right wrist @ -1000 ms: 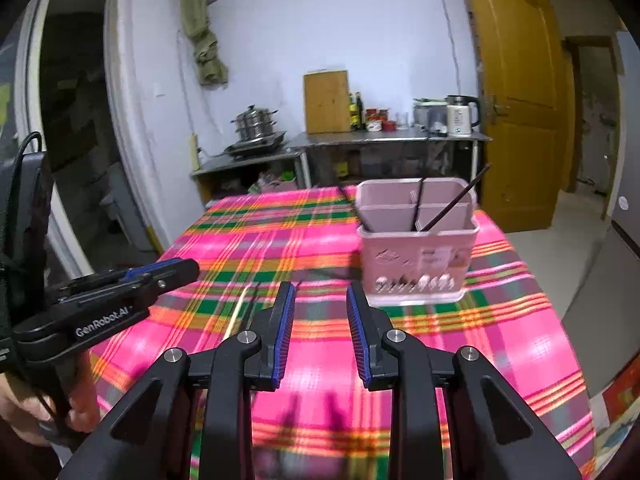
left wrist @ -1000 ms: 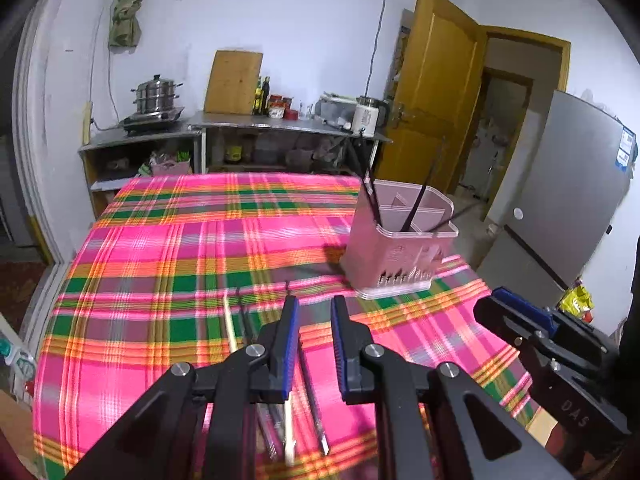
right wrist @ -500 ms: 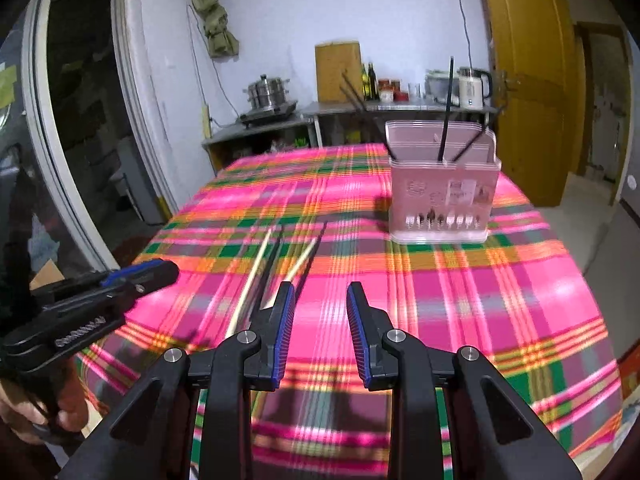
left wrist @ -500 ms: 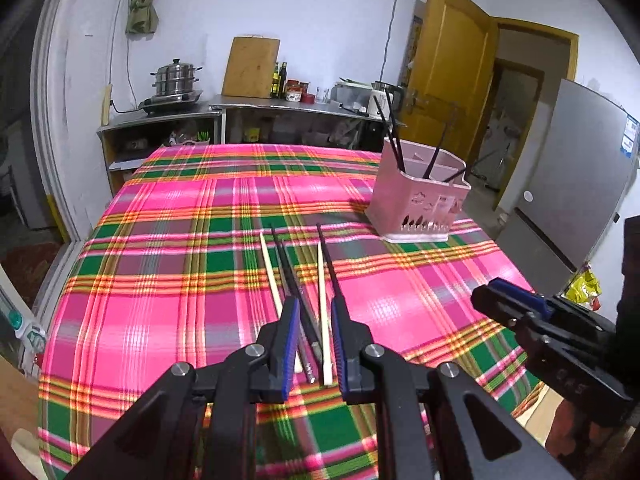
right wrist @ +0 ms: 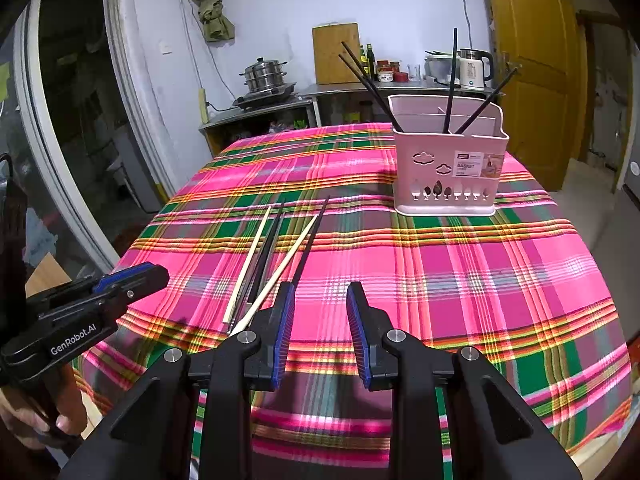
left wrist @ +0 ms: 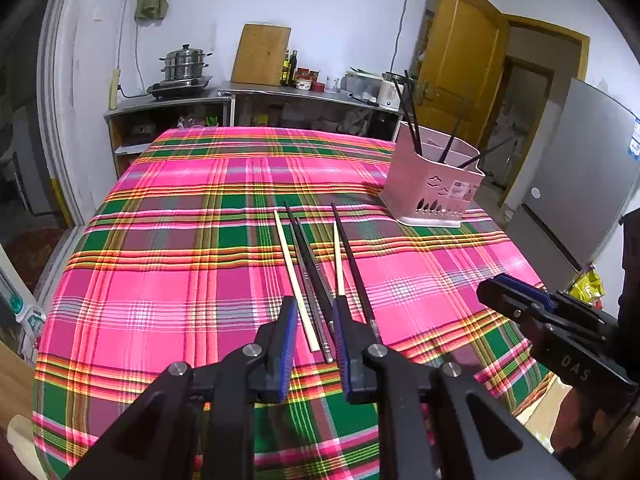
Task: Organize utensils
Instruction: 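Move both open tools back over the remaining chopsticks on the cloth, then close the left tool on a light wooden chopstick while the right tool grasps a black chopstick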
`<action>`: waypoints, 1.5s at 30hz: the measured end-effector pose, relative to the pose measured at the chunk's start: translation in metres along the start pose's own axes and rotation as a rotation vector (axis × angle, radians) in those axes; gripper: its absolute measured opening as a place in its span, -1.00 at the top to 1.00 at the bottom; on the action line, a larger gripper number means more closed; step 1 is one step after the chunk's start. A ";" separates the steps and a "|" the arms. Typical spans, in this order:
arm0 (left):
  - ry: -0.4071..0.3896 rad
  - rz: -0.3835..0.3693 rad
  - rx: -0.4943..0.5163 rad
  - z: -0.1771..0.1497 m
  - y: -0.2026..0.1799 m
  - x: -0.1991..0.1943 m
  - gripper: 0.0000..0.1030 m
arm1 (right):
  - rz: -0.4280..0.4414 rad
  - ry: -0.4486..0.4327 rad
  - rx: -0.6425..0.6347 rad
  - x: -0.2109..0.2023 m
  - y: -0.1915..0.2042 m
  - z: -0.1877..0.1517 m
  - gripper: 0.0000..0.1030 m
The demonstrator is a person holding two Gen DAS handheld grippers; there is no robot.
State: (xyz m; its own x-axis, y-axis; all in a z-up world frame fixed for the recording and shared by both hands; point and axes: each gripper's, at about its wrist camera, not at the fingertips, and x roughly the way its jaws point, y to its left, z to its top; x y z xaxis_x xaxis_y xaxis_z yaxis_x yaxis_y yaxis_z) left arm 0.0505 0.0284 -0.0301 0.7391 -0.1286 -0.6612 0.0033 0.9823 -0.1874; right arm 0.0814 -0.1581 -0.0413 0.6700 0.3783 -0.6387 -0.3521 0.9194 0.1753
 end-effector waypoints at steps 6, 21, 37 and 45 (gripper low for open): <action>0.020 0.001 -0.016 0.003 0.009 0.014 0.59 | -0.004 0.015 -0.004 0.011 0.002 0.006 0.46; 0.060 -0.010 -0.072 0.024 0.033 0.064 0.59 | -0.001 0.057 -0.014 0.059 0.010 0.023 0.46; 0.129 -0.030 -0.104 0.046 0.049 0.131 0.59 | -0.009 0.139 0.022 0.133 0.006 0.035 0.47; 0.155 -0.028 -0.120 0.054 0.055 0.156 0.59 | 0.003 0.185 0.051 0.157 0.004 0.037 0.55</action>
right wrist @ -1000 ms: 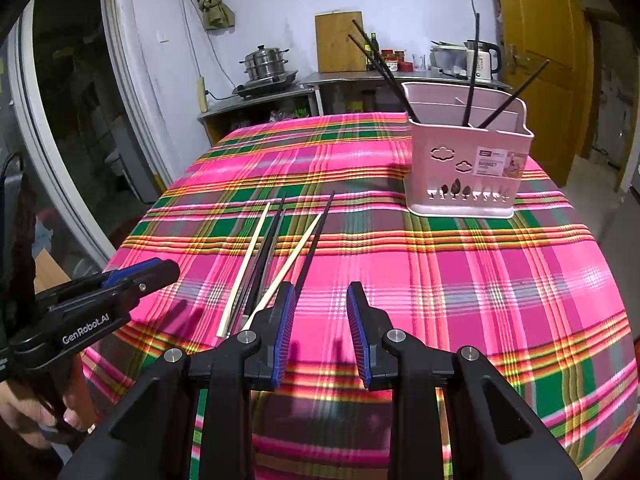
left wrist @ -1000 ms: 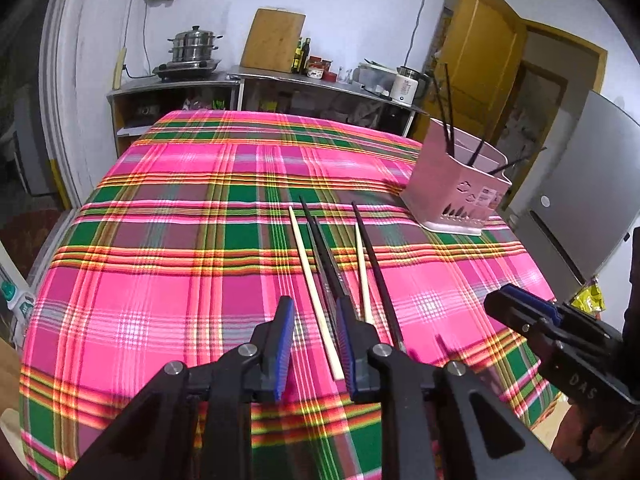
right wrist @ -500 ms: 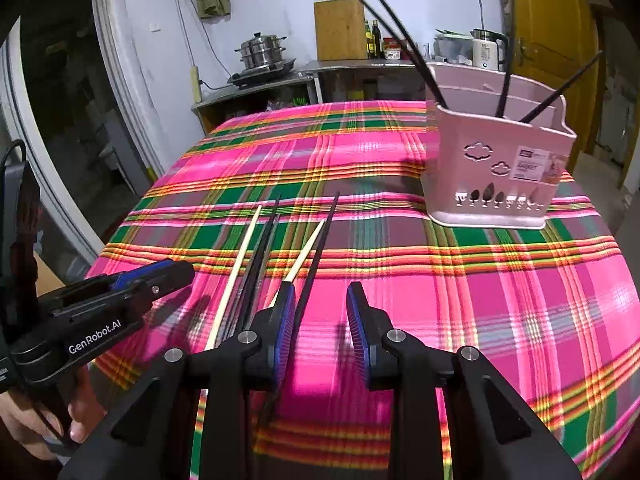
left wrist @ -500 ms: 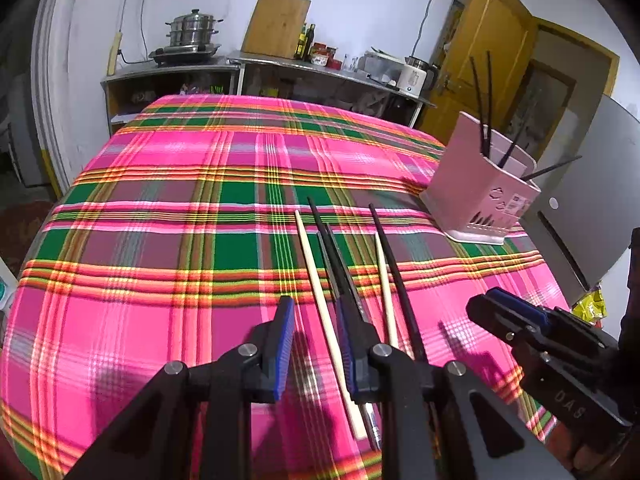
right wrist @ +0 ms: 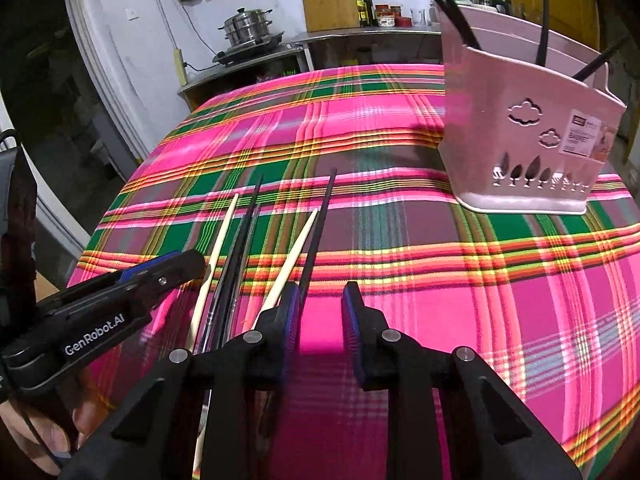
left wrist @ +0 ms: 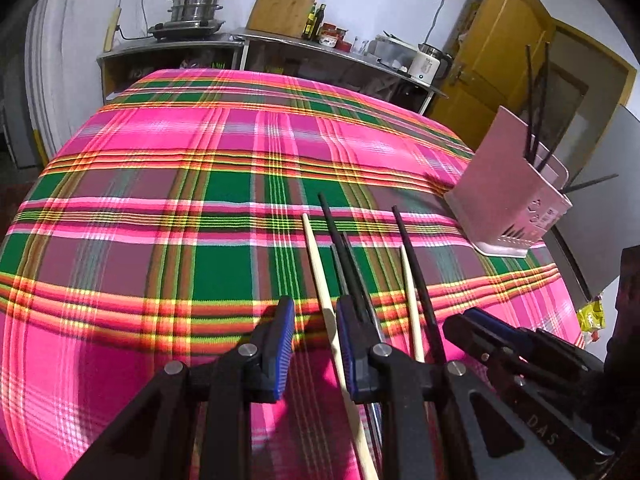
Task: Organize utensils
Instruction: 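Close the left tool on a light wooden chopstick while the right tool grasps a black chopstick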
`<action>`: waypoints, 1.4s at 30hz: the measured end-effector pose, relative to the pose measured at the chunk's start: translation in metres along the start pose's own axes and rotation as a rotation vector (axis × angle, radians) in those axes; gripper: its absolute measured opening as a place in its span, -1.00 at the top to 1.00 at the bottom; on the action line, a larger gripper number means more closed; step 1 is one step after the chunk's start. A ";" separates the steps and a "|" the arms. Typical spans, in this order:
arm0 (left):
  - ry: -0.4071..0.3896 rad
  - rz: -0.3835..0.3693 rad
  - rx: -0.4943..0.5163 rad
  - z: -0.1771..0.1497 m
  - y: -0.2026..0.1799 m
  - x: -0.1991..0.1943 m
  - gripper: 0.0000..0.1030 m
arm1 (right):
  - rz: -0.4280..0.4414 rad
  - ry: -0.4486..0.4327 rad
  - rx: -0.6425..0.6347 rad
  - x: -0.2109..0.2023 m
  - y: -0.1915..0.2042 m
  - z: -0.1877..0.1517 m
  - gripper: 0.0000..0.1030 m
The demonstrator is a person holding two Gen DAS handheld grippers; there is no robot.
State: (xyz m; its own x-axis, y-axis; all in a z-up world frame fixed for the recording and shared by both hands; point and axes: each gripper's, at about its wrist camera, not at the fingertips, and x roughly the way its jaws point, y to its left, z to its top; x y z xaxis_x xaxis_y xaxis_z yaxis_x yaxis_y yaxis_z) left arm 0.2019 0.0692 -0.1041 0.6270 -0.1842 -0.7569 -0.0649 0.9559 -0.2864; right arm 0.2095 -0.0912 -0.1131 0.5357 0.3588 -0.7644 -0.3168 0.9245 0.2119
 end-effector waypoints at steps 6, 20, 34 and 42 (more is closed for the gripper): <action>0.010 -0.001 0.002 0.003 -0.001 0.008 0.59 | 0.005 0.019 0.005 0.010 0.003 0.004 0.60; 0.011 0.059 0.056 0.013 -0.009 0.021 0.77 | -0.012 0.028 -0.002 0.017 -0.002 0.010 0.81; 0.019 0.076 0.017 0.015 0.020 0.007 0.84 | 0.008 0.040 0.074 0.014 -0.026 0.017 0.80; 0.032 0.081 0.005 0.026 0.019 0.020 0.84 | -0.012 0.042 0.060 0.026 -0.025 0.029 0.79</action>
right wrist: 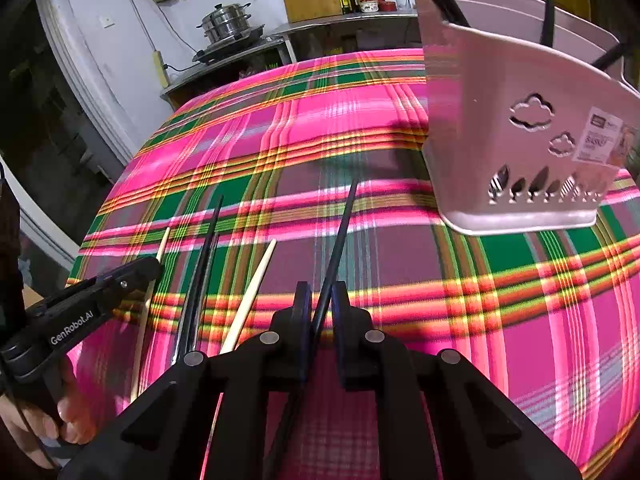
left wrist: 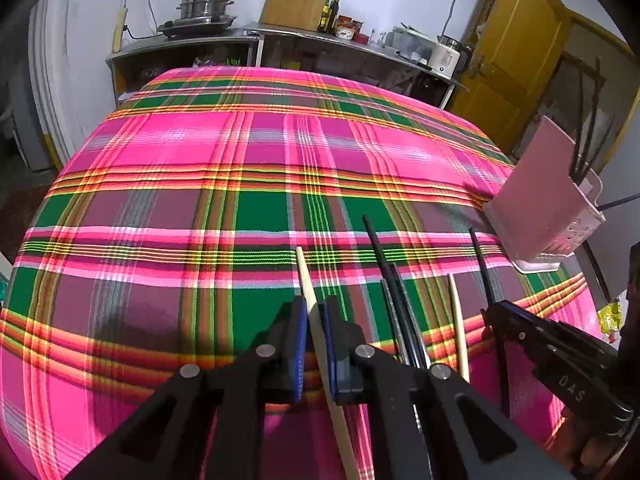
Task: Organize utensils
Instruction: 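Close the left tool on a light wooden chopstick while the right tool grasps a black chopstick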
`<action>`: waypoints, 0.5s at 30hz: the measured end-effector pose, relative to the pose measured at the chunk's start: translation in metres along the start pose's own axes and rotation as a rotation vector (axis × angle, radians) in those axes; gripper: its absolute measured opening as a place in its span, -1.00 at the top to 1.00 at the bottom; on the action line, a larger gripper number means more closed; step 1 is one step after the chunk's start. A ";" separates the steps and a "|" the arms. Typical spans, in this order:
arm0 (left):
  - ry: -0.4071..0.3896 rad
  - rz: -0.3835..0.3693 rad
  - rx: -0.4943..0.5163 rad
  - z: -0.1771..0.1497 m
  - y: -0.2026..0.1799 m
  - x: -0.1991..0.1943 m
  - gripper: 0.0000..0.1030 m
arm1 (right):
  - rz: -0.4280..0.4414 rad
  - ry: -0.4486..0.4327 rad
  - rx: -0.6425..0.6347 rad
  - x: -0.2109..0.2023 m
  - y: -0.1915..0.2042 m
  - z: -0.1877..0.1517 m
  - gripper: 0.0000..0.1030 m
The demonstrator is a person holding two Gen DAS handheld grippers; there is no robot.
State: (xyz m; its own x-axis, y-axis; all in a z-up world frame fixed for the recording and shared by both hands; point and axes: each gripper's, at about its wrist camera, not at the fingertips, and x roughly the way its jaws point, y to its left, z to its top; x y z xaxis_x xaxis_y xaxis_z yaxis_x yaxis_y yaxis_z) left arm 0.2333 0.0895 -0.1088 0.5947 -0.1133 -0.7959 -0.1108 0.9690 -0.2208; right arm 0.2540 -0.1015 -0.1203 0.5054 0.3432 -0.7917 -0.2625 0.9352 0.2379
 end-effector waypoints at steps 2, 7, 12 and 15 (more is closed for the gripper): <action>-0.004 0.005 0.004 0.001 -0.001 0.002 0.84 | -0.007 0.000 -0.003 0.003 0.001 0.003 0.79; -0.005 0.020 0.016 0.007 -0.004 0.007 0.84 | -0.014 -0.001 -0.001 0.009 0.003 0.011 0.79; -0.008 0.032 0.023 0.011 -0.006 0.011 0.84 | -0.015 -0.004 0.008 0.014 -0.001 0.018 0.79; -0.013 0.042 0.034 0.012 -0.009 0.012 0.84 | -0.020 -0.006 0.004 0.017 0.001 0.022 0.81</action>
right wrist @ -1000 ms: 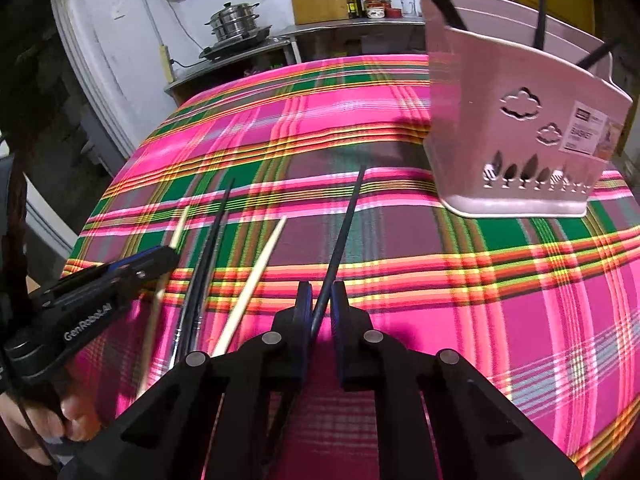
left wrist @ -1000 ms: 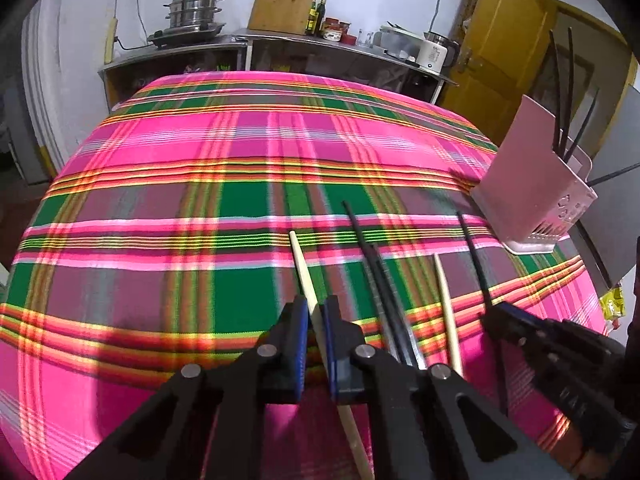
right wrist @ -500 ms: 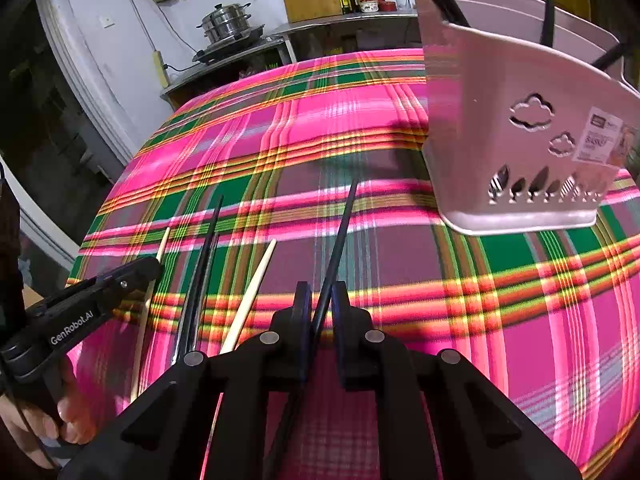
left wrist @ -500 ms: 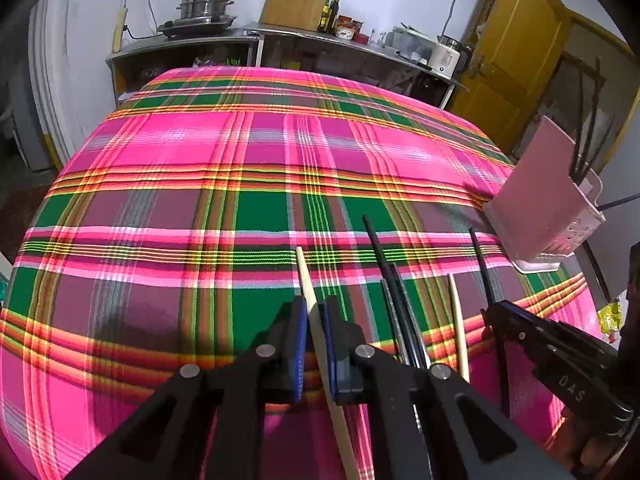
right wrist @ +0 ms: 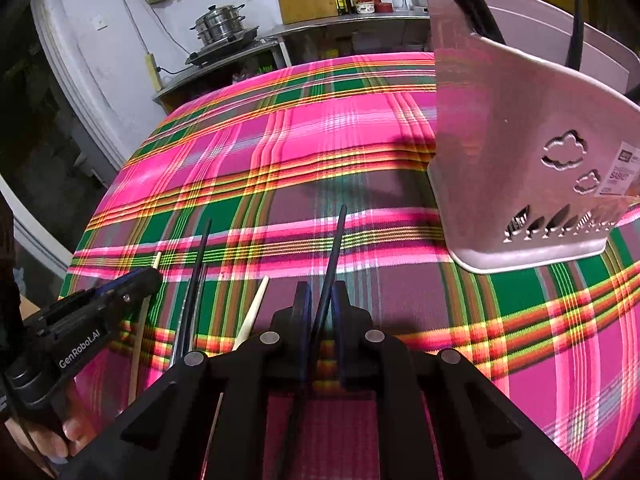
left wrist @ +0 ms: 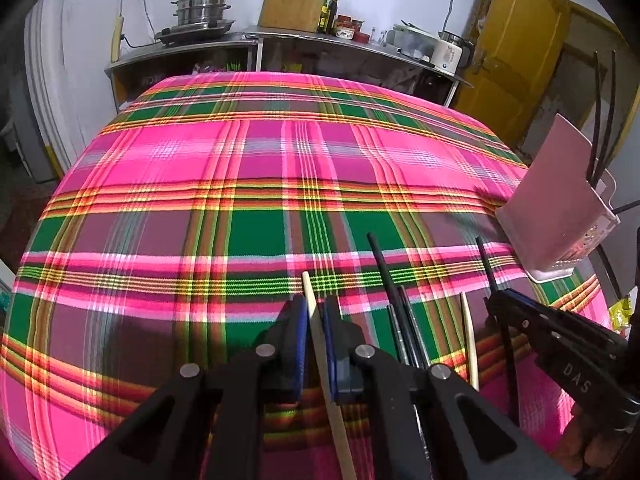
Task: Organize utensils
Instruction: 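Close the left tool on a light wooden chopstick while the right tool grasps a black chopstick, then raise both held chopsticks upright and carry them above the pink holder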
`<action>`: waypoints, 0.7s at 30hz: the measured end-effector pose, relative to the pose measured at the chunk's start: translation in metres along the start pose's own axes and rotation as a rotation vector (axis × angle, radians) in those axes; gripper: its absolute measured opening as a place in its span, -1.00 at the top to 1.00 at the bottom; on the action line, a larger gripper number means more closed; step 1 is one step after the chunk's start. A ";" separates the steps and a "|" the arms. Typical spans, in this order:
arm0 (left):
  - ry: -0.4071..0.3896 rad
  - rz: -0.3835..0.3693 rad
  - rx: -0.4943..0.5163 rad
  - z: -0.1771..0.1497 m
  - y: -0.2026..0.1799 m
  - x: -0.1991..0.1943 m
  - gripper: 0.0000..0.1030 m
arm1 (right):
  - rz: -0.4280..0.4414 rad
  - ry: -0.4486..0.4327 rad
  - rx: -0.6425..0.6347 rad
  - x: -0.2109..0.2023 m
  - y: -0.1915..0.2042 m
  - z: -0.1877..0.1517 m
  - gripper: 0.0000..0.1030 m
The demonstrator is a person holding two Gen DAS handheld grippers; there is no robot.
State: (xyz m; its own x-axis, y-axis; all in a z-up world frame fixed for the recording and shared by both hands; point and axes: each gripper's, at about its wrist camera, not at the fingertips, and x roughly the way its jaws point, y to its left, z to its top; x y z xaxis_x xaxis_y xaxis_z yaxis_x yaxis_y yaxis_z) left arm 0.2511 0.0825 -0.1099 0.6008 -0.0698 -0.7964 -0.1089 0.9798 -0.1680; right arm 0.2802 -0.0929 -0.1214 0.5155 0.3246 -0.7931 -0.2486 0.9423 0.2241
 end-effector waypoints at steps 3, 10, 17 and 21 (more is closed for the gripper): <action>-0.003 0.011 0.009 0.001 -0.001 0.001 0.86 | -0.010 -0.002 -0.012 0.002 0.002 0.002 0.84; 0.004 -0.002 0.000 0.004 0.000 0.000 0.89 | 0.006 -0.003 -0.010 -0.003 -0.001 0.004 0.85; -0.032 -0.024 0.017 0.012 -0.006 -0.025 0.89 | 0.031 -0.043 -0.018 -0.027 0.000 0.007 0.86; -0.070 -0.042 0.032 0.019 -0.011 -0.050 0.89 | 0.047 -0.078 -0.021 -0.047 0.002 0.010 0.87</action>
State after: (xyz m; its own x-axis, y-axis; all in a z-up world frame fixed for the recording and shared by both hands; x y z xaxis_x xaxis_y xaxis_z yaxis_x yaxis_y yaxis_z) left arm 0.2373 0.0792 -0.0577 0.6580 -0.0992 -0.7465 -0.0577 0.9817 -0.1814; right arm 0.2632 -0.1054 -0.0780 0.5650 0.3744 -0.7352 -0.2909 0.9243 0.2472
